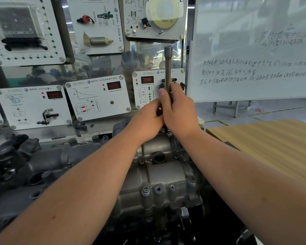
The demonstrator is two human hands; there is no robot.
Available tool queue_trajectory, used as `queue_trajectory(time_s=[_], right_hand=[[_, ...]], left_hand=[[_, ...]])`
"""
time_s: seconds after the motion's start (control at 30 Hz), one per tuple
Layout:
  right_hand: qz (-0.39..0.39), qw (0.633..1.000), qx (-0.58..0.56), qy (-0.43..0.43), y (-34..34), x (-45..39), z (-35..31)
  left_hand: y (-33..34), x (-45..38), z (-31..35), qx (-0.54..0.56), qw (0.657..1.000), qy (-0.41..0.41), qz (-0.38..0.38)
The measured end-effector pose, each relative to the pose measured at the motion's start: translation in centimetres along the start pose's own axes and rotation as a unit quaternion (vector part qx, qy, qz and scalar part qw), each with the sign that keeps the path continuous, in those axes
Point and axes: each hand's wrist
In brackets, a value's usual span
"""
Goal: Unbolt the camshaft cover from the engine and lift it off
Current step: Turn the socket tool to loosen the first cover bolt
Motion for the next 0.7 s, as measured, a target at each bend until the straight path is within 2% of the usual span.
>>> queue_trajectory(time_s=[0.2, 0.53, 0.7], right_hand=[[0.013, 1.0, -0.003, 0.019, 0.14, -0.16, 0.16], [0.001, 1.0, -0.006, -0.009, 0.06, -0.08, 0.21], [0.014, 1.0, -0.01, 0.002, 0.11, -0.14, 0.33]], left_hand=[[-0.04, 0.32, 0.2, 0.015, 1.0, -0.001, -0.016], [-0.07, 0.1, 0.25, 0.006, 1.0, -0.011, -0.002], [0.02, 0.32, 0.21, 0.022, 0.999, -0.004, -0.023]])
Point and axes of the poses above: each hand's wrist, its own x-axis away from the middle knuckle, its own y-axis out of the palm, z = x × y, and after that the axes turned 8 degrees about -x, right-handed
